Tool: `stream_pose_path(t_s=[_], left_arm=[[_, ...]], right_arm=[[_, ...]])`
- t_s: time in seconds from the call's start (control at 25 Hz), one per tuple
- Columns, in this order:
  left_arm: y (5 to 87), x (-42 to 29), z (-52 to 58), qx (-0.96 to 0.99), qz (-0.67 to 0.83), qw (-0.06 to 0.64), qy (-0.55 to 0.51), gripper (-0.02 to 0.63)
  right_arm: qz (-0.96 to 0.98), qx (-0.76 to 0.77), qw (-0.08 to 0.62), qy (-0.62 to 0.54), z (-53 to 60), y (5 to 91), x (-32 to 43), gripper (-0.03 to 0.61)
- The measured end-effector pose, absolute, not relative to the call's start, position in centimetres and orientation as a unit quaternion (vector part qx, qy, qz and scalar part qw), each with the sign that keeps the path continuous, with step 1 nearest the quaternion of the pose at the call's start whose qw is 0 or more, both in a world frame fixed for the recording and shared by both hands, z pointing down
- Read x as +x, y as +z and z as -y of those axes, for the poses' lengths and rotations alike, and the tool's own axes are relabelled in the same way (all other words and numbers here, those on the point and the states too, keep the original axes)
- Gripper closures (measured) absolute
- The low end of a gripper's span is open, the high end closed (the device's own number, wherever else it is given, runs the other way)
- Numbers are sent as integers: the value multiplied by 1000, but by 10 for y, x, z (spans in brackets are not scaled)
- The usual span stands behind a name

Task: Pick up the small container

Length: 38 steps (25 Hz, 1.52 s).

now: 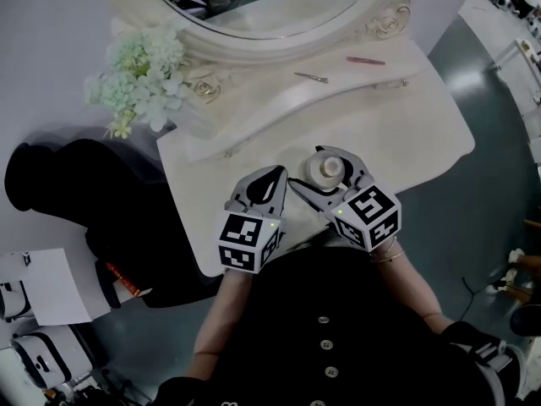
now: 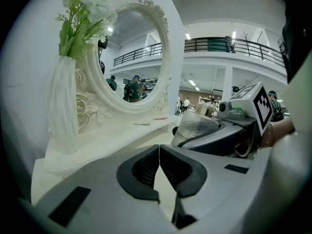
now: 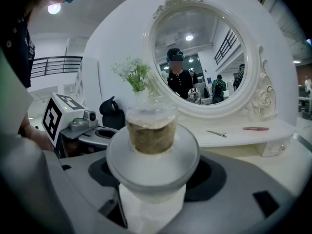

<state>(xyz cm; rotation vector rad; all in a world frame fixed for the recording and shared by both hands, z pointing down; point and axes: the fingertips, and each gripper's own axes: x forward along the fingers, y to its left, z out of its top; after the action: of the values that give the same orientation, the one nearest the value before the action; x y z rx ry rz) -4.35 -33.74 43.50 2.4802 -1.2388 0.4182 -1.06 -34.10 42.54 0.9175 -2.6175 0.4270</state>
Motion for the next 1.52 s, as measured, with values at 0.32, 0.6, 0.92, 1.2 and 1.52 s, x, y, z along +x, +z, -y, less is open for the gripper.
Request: stream_pose_path(t_s=[0.32,0.6,0.92,1.2,1.52], left_arm=[[440,-46,337,870,437,177,146,600],[443,-45,337,869,438,184,142,600],[444,-48,337,867,441,185,140,600],[443,-48,338,868,440,182,139,600],[441,-45,340,870,440,179,135,600]], right_arm=[[918,322,175,155,341,432,-9,239],[917,320,176,161,341,434,-8,241],[914,324,179,165,343,436,-5,239],[913,329,176,164,345,435,-3,239],[912,332,176,165,345,436,-1,239]])
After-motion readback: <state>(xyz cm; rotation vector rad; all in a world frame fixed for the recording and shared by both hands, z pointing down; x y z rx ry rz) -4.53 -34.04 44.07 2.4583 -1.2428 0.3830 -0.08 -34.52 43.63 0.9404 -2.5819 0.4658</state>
